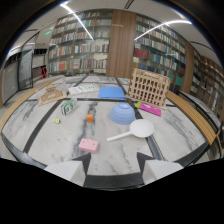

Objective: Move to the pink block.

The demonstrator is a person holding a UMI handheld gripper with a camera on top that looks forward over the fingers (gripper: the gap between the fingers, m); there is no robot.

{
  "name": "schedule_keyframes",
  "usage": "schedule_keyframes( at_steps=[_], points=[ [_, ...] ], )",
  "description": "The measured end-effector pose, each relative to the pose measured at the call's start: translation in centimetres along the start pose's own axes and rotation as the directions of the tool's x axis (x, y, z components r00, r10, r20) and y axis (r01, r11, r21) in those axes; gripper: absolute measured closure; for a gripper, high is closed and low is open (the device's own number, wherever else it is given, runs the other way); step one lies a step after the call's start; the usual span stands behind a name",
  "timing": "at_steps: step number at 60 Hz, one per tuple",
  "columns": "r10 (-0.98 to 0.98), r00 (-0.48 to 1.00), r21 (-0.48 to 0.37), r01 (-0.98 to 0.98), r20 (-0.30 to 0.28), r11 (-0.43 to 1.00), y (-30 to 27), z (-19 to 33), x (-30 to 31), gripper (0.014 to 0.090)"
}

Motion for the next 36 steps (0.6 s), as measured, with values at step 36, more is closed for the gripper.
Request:
schedule_keyframes(
  at_steps=[36],
  points=[
    [-0.003,0.998,-0.048,0.006,0.069,0.999,2.2,0.0,-6.3,0.0184]
  ],
)
